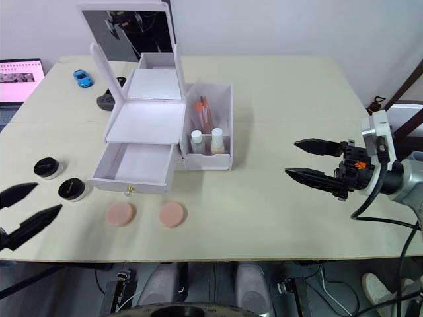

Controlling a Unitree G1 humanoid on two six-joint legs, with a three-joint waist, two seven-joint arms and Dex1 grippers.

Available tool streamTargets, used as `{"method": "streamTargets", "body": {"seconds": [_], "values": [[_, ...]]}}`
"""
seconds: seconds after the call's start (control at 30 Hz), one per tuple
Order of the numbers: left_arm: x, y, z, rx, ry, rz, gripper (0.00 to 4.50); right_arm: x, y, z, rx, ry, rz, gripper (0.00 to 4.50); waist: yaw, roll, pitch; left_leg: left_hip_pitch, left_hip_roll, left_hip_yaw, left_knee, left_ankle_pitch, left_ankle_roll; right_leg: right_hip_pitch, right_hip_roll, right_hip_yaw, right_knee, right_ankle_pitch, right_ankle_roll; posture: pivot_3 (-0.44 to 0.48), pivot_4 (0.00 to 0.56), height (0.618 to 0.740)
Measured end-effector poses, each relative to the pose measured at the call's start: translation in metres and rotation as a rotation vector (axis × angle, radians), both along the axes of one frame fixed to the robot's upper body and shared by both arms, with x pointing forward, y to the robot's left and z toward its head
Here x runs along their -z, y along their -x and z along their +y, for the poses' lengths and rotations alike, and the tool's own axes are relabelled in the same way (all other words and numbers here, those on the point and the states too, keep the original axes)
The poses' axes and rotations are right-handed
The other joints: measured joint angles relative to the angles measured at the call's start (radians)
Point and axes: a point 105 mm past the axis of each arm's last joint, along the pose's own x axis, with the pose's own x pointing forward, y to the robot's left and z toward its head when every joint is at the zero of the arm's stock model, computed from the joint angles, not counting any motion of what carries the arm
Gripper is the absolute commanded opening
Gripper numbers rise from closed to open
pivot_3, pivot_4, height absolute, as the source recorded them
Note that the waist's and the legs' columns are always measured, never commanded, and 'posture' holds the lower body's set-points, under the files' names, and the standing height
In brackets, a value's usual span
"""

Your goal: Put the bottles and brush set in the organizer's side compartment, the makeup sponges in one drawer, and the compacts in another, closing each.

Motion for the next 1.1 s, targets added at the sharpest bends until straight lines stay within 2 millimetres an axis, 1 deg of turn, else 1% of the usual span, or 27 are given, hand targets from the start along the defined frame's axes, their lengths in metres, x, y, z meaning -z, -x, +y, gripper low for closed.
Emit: {"method": "streamTargets", "body": {"seconds": [0.07, 0.17, 0.37, 0.5, 0.57, 0.67, 0.77, 0.9, 1.0, 1.1], "values": [[0.006, 0.006, -0.009, 0.025, -0.015, 0.013, 4.49, 0.001, 0.002, -0.001, 0.022, 0.011, -0.011, 4.50, -0.003, 0.001, 0.000, -0.001, 0.004, 0.004, -0.001, 0.000, 0.000, -0.001, 0.002, 0.000, -0.005, 0.002, -0.003, 0.000, 0.150, 0.726], [0.019, 0.012, -0.028, 0.067, 0.007, 0.044, 4.49, 0.001, 0.003, 0.002, 0.021, 0.025, -0.023, 4.50, 0.001, 0.001, 0.000, -0.001, 0.005, 0.006, 0.000, 0.001, 0.002, -0.002, 0.002, 0.000, -0.005, 0.003, -0.004, 0.000, 0.150, 0.726], [0.047, 0.018, -0.063, 0.153, -0.014, 0.053, 4.49, 0.001, 0.004, 0.010, 0.030, 0.053, -0.057, 4.50, 0.008, 0.001, -0.001, -0.003, 0.006, 0.005, 0.000, 0.001, 0.002, -0.003, 0.004, 0.000, -0.007, 0.003, -0.005, 0.000, 0.150, 0.726], [0.065, 0.012, -0.077, 0.192, -0.041, 0.037, 4.49, 0.001, 0.003, 0.011, 0.051, 0.063, -0.066, 4.50, 0.004, 0.001, -0.001, -0.004, 0.006, 0.005, 0.000, 0.001, 0.002, -0.003, 0.004, 0.000, -0.008, 0.003, -0.005, 0.000, 0.150, 0.726], [0.069, 0.006, -0.087, 0.227, -0.039, 0.029, 4.49, 0.002, 0.001, 0.012, 0.062, 0.070, -0.053, 4.50, 0.004, 0.002, -0.001, -0.004, 0.006, 0.005, 0.000, 0.001, 0.002, -0.003, 0.004, 0.000, -0.009, 0.003, -0.005, 0.000, 0.150, 0.726], [0.079, -0.004, -0.110, 0.312, -0.015, 0.040, 4.49, 0.005, 0.005, 0.019, 0.033, 0.096, 0.011, 4.50, 0.006, 0.002, -0.001, -0.005, 0.006, 0.005, 0.000, 0.001, 0.002, -0.003, 0.004, 0.000, -0.009, 0.003, -0.005, 0.000, 0.150, 0.726], [0.089, -0.013, -0.115, 0.304, -0.047, 0.057, 4.49, 0.002, 0.007, 0.021, 0.031, 0.103, 0.027, 4.50, 0.005, 0.002, -0.002, -0.005, 0.007, 0.005, 0.000, 0.002, 0.003, -0.003, 0.005, 0.000, -0.008, 0.003, -0.005, 0.000, 0.150, 0.726], [0.099, -0.023, -0.114, 0.262, -0.064, 0.075, 4.49, -0.006, 0.012, 0.021, 0.040, 0.106, 0.022, 4.50, 0.008, 0.003, -0.002, -0.005, 0.007, 0.004, -0.001, 0.001, 0.004, -0.003, 0.006, 0.000, -0.006, 0.004, -0.005, 0.000, 0.150, 0.726], [0.100, -0.031, -0.116, 0.247, -0.080, 0.056, 4.49, -0.008, 0.016, 0.019, 0.045, 0.108, 0.049, 4.50, 0.018, 0.003, -0.003, -0.004, 0.007, 0.003, -0.001, 0.001, 0.004, -0.003, 0.007, 0.000, -0.005, 0.004, -0.005, 0.000, 0.150, 0.726], [0.102, -0.034, -0.123, 0.256, -0.086, 0.042, 4.49, -0.009, 0.018, 0.016, 0.052, 0.116, 0.064, 4.50, 0.028, 0.005, -0.003, -0.004, 0.007, 0.003, -0.001, 0.001, 0.004, -0.003, 0.007, 0.000, -0.005, 0.004, -0.005, 0.000, 0.150, 0.726]]}}
